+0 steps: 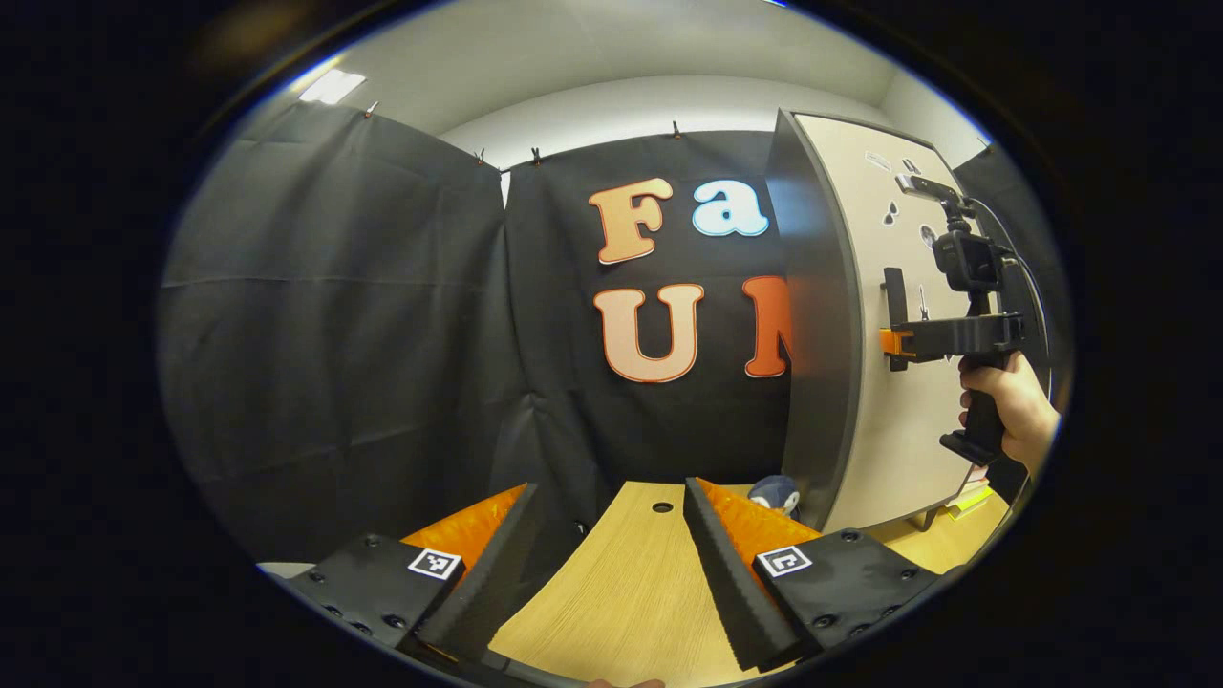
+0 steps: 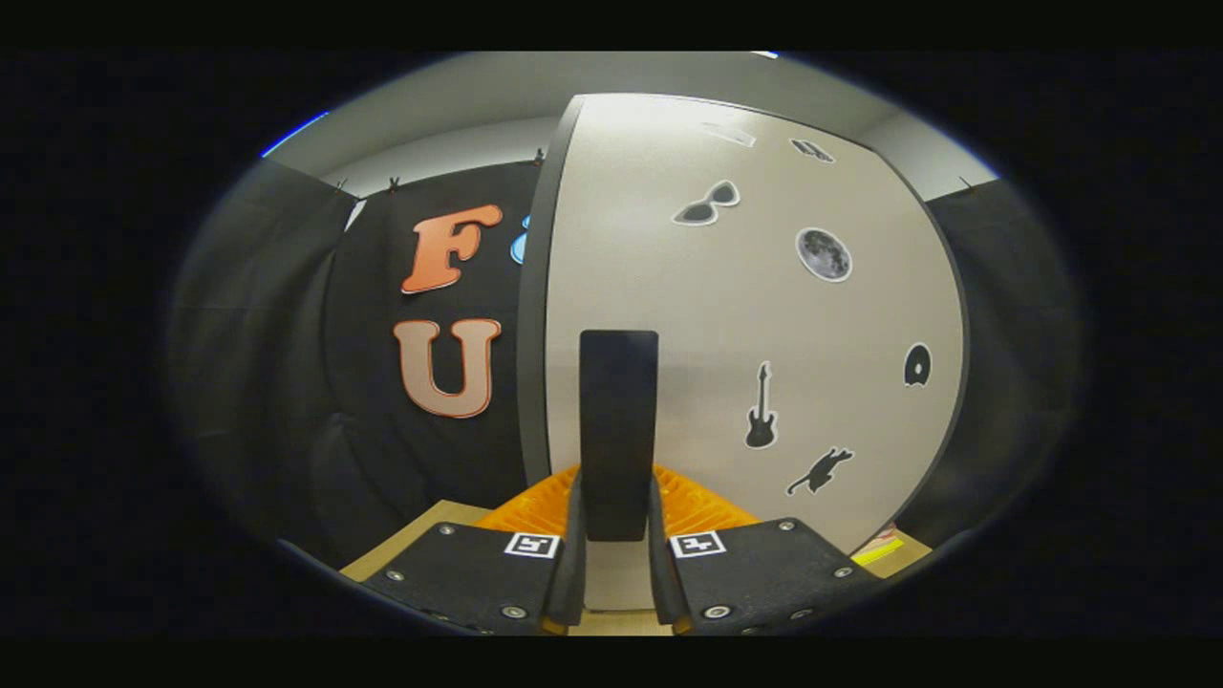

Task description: Open the cabinet door with the right hand, grasp the bottle in the cabinet with the left hand and place it on the coaster, then close the cabinet door with the right hand.

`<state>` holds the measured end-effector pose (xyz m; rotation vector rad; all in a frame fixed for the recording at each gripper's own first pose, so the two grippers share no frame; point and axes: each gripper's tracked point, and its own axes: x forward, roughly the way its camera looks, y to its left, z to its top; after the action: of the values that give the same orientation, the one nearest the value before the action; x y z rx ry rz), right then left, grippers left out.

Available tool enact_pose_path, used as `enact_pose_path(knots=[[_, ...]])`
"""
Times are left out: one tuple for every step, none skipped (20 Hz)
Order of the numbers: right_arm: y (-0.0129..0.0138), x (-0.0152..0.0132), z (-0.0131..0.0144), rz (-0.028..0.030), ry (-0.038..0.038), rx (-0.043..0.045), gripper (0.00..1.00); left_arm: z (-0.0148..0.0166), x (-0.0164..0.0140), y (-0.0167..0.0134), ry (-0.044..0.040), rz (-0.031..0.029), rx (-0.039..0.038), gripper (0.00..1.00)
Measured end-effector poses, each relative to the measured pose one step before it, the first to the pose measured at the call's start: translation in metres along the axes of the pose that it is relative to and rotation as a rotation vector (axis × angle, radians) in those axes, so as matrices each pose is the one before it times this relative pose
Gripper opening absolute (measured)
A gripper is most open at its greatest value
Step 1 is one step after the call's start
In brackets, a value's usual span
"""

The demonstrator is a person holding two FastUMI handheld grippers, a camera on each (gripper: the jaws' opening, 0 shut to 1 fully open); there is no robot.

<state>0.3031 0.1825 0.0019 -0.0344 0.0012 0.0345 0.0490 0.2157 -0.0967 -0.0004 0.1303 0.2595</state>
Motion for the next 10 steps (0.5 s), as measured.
enact_pose_path(knots=[[0.00001, -0.00258, 0.00125, -0.00002, 0.00210, -0.00198, 0.27, 0.00017, -0.00040, -0.00114, -0.00044, -0.00244, 0.00117, 0.94], [0.00050, -0.00301, 0.00076, 0.00051, 0.00267, 0.00000, 0.27, 0.00015, 0.00027, -0.00109, -0.00150, -0.00041, 0.00029, 0.94], [0.00111, -0.00303, 0.00160, 0.00305, -0.00112, 0.00062, 0.24, -0.00064, -0.00058, -0.00233, 0.00104, -0.00440, -0.00136, 0.94], [0.00094, -0.00332, 0.00124, 0.00405, 0.00100, 0.00300, 0.24, -0.00088, -0.00113, -0.00127, 0.00121, -0.00052, -0.00072, 0.97], [0.00011, -0.00391, 0.00156, 0.00281, -0.00128, 0.00515, 0.24, -0.00002, -0.00215, -0.00142, 0.00024, -0.00231, -0.00098, 0.97], [0.00004, -0.00364, 0.00064, -0.00004, 0.00145, 0.00487, 0.27, 0.00047, -0.00176, -0.00195, 0.00232, 0.00038, -0.00109, 0.96], [0.00012, -0.00411, 0.00017, 0.00085, 0.00011, -0.00443, 0.24, -0.00151, -0.00335, -0.00125, 0.00041, -0.00153, -0.00106, 0.96], [-0.00050, -0.00466, 0.00074, 0.00105, -0.00176, 0.00026, 0.22, 0.00014, -0.00195, -0.00342, 0.00070, -0.00606, 0.00027, 0.96], [-0.00102, -0.00570, -0.00123, 0.00192, 0.00219, 0.00110, 0.24, -0.00061, -0.00230, -0.00134, -0.00030, 0.00051, 0.00321, 0.96], [-0.00153, -0.00124, -0.00006, 0.00070, 0.00012, 0.00251, 0.24, 0.00033, -0.00155, -0.00255, 0.00017, -0.00482, 0.00190, 0.96]])
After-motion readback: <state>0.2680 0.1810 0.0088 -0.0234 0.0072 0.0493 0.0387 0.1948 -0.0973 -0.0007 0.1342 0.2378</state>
